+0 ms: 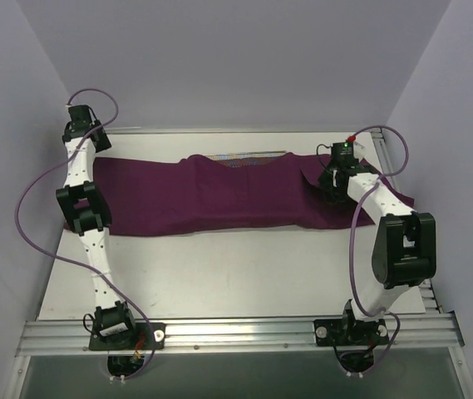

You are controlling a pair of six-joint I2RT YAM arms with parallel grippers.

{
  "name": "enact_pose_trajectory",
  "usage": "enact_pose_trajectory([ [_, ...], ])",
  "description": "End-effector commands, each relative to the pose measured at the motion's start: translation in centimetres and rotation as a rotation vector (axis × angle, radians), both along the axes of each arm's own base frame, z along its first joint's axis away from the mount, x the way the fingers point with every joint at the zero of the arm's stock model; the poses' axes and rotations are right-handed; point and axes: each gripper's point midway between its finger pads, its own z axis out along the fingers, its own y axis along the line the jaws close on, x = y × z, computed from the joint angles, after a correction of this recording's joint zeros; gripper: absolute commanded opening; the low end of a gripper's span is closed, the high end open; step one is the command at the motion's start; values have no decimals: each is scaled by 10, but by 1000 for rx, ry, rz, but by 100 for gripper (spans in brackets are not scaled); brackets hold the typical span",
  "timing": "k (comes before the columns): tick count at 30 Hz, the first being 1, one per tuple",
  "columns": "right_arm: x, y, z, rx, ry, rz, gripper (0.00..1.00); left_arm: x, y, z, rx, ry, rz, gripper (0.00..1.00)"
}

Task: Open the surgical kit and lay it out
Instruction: Open the surgical kit at the center of the board.

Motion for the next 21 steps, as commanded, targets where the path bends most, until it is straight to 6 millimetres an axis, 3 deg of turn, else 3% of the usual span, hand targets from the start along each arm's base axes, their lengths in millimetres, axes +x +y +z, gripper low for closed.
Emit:
enact_pose_trajectory([
  [1,-4,7,21,24,-57,25,0,21,19,21,41,-105,-32,68],
  [5,-6,11,14,37,-44,32,0,28,23,13,55,-131,-61,66],
  [6,-6,11,14,39,-46,30,0,34,20,22,68,-169,-76,65],
  [7,-5,11,12,42,-46,26,0,32,19,13,80,-146,-86,65],
  [11,-2,18,13,70,-56,42,0,34,21,13,120,-141,-92,62],
  [21,3,21,12,83,-55,50,0,28,18,-19,74,-91,-83,58],
])
